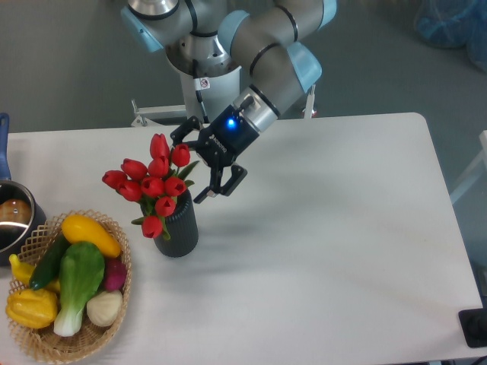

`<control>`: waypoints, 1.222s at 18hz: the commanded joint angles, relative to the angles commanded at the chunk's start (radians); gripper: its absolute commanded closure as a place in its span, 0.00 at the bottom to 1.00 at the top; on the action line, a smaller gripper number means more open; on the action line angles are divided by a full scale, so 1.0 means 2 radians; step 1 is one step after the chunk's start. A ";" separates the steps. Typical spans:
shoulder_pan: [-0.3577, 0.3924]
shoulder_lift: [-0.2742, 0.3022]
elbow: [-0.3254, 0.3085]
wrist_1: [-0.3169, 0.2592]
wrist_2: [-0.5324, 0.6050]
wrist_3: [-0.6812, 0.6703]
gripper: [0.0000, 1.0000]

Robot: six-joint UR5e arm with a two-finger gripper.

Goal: Insert the flowers into the vase

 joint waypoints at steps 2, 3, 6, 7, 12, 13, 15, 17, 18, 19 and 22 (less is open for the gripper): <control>0.022 0.019 0.014 -0.012 0.031 -0.005 0.00; 0.029 0.022 0.021 -0.012 0.038 -0.005 0.00; 0.057 0.016 0.054 -0.012 0.052 -0.002 0.00; 0.061 0.005 0.065 -0.012 0.073 -0.003 0.00; 0.058 -0.075 0.119 -0.010 0.196 -0.002 0.00; 0.057 -0.087 0.123 -0.009 0.222 -0.001 0.00; 0.054 -0.106 0.141 -0.010 0.250 0.001 0.00; 0.050 -0.133 0.162 -0.010 0.266 -0.001 0.00; 0.049 -0.145 0.176 -0.010 0.290 -0.001 0.00; 0.044 -0.155 0.192 -0.011 0.317 -0.001 0.00; 0.026 -0.179 0.206 -0.009 0.381 -0.001 0.00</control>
